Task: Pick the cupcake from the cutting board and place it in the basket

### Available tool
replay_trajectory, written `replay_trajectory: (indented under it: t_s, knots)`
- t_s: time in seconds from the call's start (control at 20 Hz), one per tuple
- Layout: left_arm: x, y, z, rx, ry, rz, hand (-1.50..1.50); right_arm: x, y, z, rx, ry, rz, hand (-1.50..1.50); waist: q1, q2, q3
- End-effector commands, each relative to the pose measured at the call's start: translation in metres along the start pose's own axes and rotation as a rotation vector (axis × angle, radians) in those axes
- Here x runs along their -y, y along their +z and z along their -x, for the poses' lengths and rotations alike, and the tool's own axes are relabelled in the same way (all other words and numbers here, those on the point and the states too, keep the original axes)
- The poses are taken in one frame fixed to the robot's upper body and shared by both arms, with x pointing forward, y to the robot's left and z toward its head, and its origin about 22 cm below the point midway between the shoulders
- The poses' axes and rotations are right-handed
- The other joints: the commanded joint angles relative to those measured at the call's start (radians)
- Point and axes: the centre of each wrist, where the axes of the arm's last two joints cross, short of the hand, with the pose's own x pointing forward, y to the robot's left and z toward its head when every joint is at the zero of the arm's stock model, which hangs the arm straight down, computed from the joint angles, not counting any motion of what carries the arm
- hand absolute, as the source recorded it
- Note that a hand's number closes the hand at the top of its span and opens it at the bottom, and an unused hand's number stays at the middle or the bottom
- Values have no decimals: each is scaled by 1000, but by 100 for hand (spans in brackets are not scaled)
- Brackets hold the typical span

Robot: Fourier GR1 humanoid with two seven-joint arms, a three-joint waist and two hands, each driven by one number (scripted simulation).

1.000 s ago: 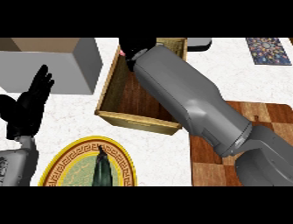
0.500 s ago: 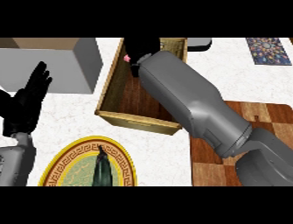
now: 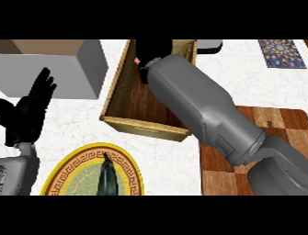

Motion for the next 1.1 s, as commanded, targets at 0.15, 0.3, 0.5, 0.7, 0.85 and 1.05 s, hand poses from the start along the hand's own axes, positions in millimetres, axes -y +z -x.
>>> replay_trajectory:
  t_s: [0.15,0.3,0.5,0.7,0.85,1.05]
  knots:
    - [3,8,18,-28,-8,-23,0,30,7,-11,34,-281,132,-150,-16,-3,0]
    - [3,3,1,-32,-10,-16,0,20,5,-3,44,-407,181,-150,-23,-5,1]
    - [-1,0,15,-35,-9,-55,0,38,3,8,-10,-612,255,-150,-41,-6,1]
    - [-8,5,7,-41,3,-62,0,54,7,16,-84,-747,258,-150,-51,-15,1]
    - [-8,15,15,-33,12,-55,0,67,5,45,-130,-849,273,-150,-56,-19,2]
    - [-27,2,12,-28,-17,-80,0,59,19,71,-133,-933,246,-150,-75,-20,1]
